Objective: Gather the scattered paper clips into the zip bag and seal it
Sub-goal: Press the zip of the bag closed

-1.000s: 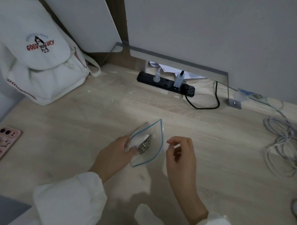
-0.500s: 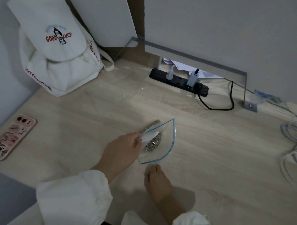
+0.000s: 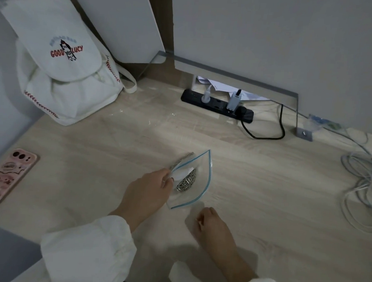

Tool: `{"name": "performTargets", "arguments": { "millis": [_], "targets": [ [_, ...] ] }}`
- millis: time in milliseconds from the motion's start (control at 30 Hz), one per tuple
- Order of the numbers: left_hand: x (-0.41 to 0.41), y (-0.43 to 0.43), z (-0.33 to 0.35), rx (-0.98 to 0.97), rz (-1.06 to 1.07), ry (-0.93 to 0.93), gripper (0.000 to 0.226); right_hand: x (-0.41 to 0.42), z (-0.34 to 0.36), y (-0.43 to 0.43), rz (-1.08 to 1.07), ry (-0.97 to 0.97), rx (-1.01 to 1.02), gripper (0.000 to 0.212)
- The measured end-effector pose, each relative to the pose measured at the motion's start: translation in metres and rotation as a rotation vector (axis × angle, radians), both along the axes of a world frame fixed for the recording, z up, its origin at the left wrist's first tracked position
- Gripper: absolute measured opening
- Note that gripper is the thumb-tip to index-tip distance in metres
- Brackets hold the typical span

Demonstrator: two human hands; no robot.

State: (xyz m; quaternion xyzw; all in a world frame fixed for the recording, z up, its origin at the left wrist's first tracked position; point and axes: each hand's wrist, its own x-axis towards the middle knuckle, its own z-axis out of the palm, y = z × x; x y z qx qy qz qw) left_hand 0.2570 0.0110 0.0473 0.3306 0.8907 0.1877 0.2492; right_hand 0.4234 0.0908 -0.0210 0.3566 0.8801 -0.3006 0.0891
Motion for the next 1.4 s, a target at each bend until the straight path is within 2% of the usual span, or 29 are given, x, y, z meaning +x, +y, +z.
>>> {"name": "performTargets", "arguments": {
  "millis": [33,100,167,233,333,400,467,500,567,633,700,833,933,1100,1133,1200,1267,1400],
  "targets": [
    [0.0,0.0,-0.001,0.003,0.001,-0.001,0.025,0.007,0.011,0.003,-0.073,0.114,-0.008,0.009],
    [0.002,0.001,-0.003,0.008,0.008,-0.007,0.025,0.011,0.042,0.009,-0.19,0.347,-0.006,0.007],
    [0.004,0.003,-0.004,0.014,0.012,-0.008,0.025,0.0,0.072,0.014,-0.173,0.494,0.023,0.006],
    [0.007,0.006,-0.004,0.015,-0.002,-0.002,0.027,-0.018,0.09,0.019,-0.058,0.493,0.121,0.008],
    [0.008,0.008,-0.002,-0.003,-0.011,-0.01,0.028,-0.039,0.087,0.032,0.065,0.416,0.42,0.023],
    [0.009,0.007,0.0,-0.039,-0.025,0.008,0.029,-0.046,0.084,0.046,0.006,0.43,0.462,0.033],
    [0.013,0.006,0.0,-0.118,-0.047,0.028,0.03,-0.052,0.083,0.064,-0.025,0.366,0.453,0.042],
    [0.017,0.005,-0.001,-0.169,-0.064,0.045,0.032,-0.055,0.081,0.071,0.006,0.293,0.431,0.043],
    [0.024,0.0,-0.004,-0.271,-0.106,0.076,0.038,-0.062,0.074,0.081,0.092,0.16,0.348,0.031],
    [0.029,-0.006,-0.003,-0.355,-0.138,0.052,0.049,-0.066,0.072,0.085,0.066,0.176,0.223,0.016],
    [0.024,-0.01,0.002,-0.366,-0.118,-0.064,0.051,-0.064,0.077,0.092,-0.038,0.243,0.114,0.007],
    [-0.011,-0.004,0.027,-0.007,0.091,-0.474,0.015,-0.045,0.101,0.107,-0.267,0.327,-0.219,0.011],
    [-0.029,0.013,0.054,0.174,0.12,-0.543,0.007,-0.029,0.114,0.111,-0.396,0.44,-0.537,0.005],
    [-0.027,0.035,0.05,0.401,0.162,-0.645,0.003,-0.002,0.113,0.119,-0.603,0.677,-0.874,0.012],
    [-0.025,0.034,0.042,0.428,0.163,-0.666,0.009,0.004,0.109,0.119,-0.621,0.703,-0.93,0.014],
    [-0.019,0.031,0.023,0.462,0.169,-0.664,0.023,0.014,0.097,0.117,-0.596,0.694,-0.901,0.022],
    [-0.013,0.03,0.008,0.484,0.183,-0.616,0.024,0.019,0.088,0.115,-0.543,0.625,-0.708,0.025],
    [-0.013,0.033,-0.003,0.496,0.221,-0.499,0.013,0.011,0.084,0.117,-0.522,0.624,-0.578,0.005]
  ]
}}
